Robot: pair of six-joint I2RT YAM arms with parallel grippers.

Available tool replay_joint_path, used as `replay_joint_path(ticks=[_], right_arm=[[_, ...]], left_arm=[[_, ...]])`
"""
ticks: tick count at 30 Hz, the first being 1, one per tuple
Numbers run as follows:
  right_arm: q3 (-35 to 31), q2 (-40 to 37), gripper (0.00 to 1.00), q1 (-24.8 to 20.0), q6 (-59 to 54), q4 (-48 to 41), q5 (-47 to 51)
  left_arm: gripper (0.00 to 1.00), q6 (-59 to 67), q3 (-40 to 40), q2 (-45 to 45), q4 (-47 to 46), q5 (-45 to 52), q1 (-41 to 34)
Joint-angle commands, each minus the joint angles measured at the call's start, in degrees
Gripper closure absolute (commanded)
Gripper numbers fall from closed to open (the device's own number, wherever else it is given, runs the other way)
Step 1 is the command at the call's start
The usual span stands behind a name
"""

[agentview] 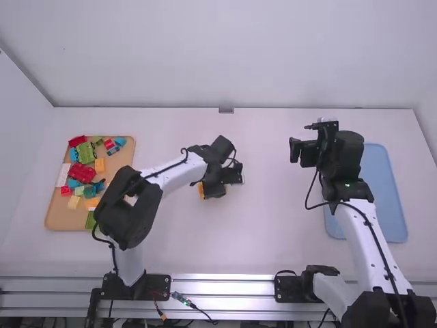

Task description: Assemble lego blocks to make yellow taxi

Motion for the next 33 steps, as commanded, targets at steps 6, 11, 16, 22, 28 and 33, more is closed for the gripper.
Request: replay_joint_path(ticks=[6, 11, 16, 22, 28, 33], right_arm=[[2.3, 0.5, 0.01, -0.1, 0.2, -0.2, -1.2], [2.3, 0.5, 0.01, 0.0, 0.2, -0.2, -1.2], [2.3, 0.5, 0.01, 0.5, 0.0, -0.2, -1.2], [2.3, 0.5, 0.01, 0.0, -0.2, -0.2, -1.3], [2.3, 0.5, 0.01, 0.0, -0.2, -0.2, -1.2], [2.3, 0.5, 0.01, 0.0, -0.2, 0.3, -1.3]], left_arm=[[0.98, 8.5, -4.3, -2.2, 3.2, 12.8, -2.1], [0.98, 8.3, -7.1, -2.2, 7.1, 13.2, -1.9], [0.98, 7.5, -10.4, -2.2, 11.9, 13.1, -2.1], [0.47, 3.3, -10.6, -2.2, 11.8, 9.2, -2.0], [0.01, 2.7, -10.5, -2.5, 12.7, 8.8, -2.1], [0.01, 2.5, -6.8, -4.9, 6.3, 7.7, -0.9]])
